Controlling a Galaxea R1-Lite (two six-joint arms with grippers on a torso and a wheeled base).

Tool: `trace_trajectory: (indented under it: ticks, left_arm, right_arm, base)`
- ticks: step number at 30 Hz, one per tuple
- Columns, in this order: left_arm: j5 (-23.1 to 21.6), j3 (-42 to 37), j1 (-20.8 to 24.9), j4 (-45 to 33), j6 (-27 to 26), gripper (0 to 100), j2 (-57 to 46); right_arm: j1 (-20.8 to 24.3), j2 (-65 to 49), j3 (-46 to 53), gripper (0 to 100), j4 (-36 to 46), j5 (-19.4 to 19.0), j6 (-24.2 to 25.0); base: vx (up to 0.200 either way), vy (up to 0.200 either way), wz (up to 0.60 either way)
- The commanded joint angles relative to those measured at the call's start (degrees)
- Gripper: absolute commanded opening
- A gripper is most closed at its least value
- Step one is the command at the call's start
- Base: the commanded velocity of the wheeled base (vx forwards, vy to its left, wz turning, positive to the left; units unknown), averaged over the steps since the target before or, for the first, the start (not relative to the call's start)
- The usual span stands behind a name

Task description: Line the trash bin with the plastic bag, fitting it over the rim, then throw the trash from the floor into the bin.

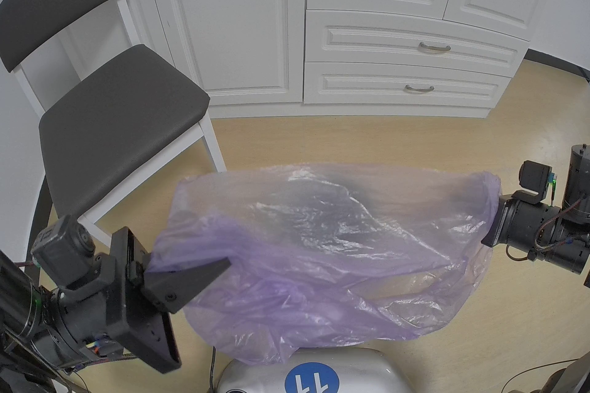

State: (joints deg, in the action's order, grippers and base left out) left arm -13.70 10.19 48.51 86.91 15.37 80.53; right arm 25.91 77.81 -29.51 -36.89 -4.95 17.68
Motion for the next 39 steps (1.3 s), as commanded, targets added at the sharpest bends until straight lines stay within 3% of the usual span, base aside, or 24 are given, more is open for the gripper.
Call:
trace_trajectory:
  ticks: [1,10,17,32,35,39]
  left_arm:
    - [2.0,1.5,-0.3,0.0,-0.2,0,3.4]
    - [8.4,4.2,-0.3,-1.4,-3.4,0,6.8]
    - [15.6,8.4,0.2,-7.6,-4.3,0,7.2]
    - [22.3,9.7,0.3,-9.7,-10.3,0,9.4]
    - [23.1,9.9,0.3,-9.7,-10.7,0,9.7]
    - [24.5,10.5,0.3,-9.9,-10.9,0,10.2]
  right_arm:
    - [0.0,-0.3,-0.5,0,0.0,0.2,0.0]
    - [-0.2,-0.6,-1.4,0,0.0,2.3,0.0]
    - [-0.3,-0.6,-2.3,0,0.2,4.6,0.0]
    - [-0.3,-1.5,-4.0,0,1.5,5.3,0.0]
    - [-0.3,-3.2,-5.7,0,5.8,5.9,0.0]
    - [0.5,-8.0,-9.6,0,17.6,5.7,0.2]
  base:
    - [0.000,0.000,0.00]
    - [0.000,0.000,0.00]
    - [0.000,0.000,0.00]
    - [0.000,0.000,0.00]
    - [0.000,0.000,0.00]
    - [0.000,0.000,0.00]
